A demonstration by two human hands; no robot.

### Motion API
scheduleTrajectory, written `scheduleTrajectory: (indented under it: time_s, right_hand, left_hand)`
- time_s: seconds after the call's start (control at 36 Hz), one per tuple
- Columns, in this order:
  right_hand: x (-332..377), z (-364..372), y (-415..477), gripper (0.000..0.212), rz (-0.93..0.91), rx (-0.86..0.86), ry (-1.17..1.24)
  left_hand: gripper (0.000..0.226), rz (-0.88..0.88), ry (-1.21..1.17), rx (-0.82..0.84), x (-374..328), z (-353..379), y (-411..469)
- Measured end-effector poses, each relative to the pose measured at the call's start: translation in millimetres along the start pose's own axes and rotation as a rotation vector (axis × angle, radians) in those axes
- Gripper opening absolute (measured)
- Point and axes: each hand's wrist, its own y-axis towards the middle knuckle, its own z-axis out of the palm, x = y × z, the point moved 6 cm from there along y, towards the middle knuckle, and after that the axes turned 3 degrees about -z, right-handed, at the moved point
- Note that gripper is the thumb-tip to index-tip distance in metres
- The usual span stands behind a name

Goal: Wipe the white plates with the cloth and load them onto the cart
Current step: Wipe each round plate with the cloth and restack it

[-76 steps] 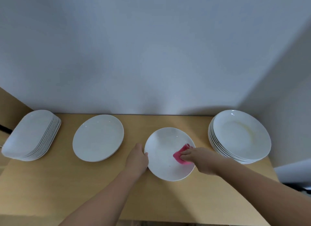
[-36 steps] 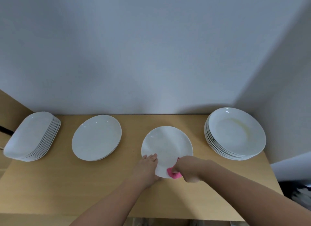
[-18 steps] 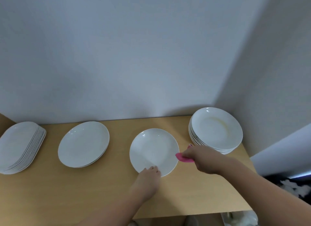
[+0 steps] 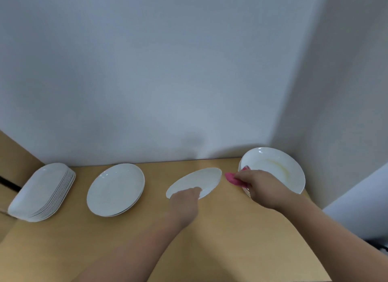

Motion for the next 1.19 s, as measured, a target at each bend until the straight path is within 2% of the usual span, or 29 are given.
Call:
scheduleTrajectory:
  time_s: [0.08,0.19,0.28,0.42,0.69,0.89,1.0,1.08,1.19]
  right_hand:
    - [2,-6,7,0.026,0.017,-0.015,-0.019]
    - [17,-17,13,0.027,-0.060,-0.051,-0.018]
    - [34,-27,14,0.041,-0.146,-0.110,0.039]
    - [46,-26,22,0.031,-0.179,-0.126,0.027]
    - [64,1,48,0.028,-0.260,-0.115,-0.027]
    - [83,33,81,0.050,-0.296,-0.145,-0.163]
    - [93,56,98,0.051,-0.338,-0.125,-0.223]
    - [94,75,111,0.056,-0.334,-0.066,-0.226]
    - [86,105,124,0.072,-0.318,0.122,-0.252]
  left_hand:
    - [0.027,-0.076,-0.147,-0.057,2,-26,6]
    - [0.022,-0.174,-0.385,-0.120,4,-50,7]
    - [0.018,-0.222,-0.528,-0.140,4,-56,6]
    - [0.025,-0.263,-0.729,-0.109,4,-52,-1]
    - [0.020,-0.367,-0.889,-0.088,28,-45,-5]
    - [0.023,-0.391,-0.989,-0.034,53,-51,-4]
    - [0.028,-0.336,-1.082,0.004,56,-54,-4]
    - [0.034,-0.323,-1.075,-0.005,61,-56,-1]
    - [0.031,-0.360,-1.038,0.001,73,-51,2]
